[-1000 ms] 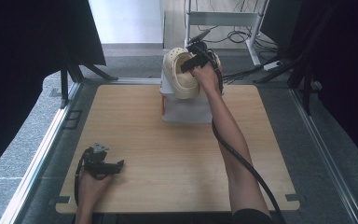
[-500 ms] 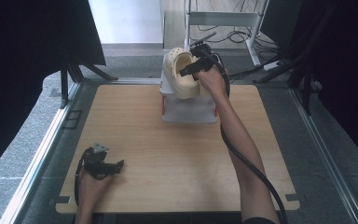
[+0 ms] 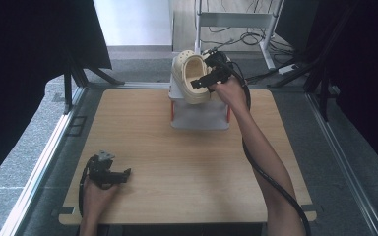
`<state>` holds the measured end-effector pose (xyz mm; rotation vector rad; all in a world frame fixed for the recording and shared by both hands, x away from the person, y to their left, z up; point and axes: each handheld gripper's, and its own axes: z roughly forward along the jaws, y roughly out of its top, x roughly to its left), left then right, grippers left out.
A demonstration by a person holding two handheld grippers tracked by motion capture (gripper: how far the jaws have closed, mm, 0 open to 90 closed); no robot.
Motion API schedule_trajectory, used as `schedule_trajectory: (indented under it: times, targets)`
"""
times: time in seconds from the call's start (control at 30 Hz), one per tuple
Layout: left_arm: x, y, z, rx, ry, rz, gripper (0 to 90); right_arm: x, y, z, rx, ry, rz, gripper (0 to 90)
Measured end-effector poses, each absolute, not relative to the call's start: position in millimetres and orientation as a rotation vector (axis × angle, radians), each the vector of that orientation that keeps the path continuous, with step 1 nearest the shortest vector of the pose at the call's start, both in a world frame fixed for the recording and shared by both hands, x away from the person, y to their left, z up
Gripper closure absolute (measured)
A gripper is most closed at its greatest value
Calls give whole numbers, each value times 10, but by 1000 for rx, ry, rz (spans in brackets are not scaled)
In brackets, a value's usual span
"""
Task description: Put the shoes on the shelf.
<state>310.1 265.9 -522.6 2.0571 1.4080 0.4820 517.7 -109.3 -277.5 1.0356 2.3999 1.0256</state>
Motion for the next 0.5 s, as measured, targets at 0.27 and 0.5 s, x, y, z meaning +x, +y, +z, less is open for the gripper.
schedule_trajectory:
  times: [0.27, 0.5]
  targets:
    - [3099, 2654, -5231, 2051, 1411, 490, 0, 4912, -1215, -2759, 990, 2422, 1072, 0]
    - [3101, 2657, -5230, 2055, 1407, 492, 0, 4697, -1319, -2773, 938, 2441, 1094, 0]
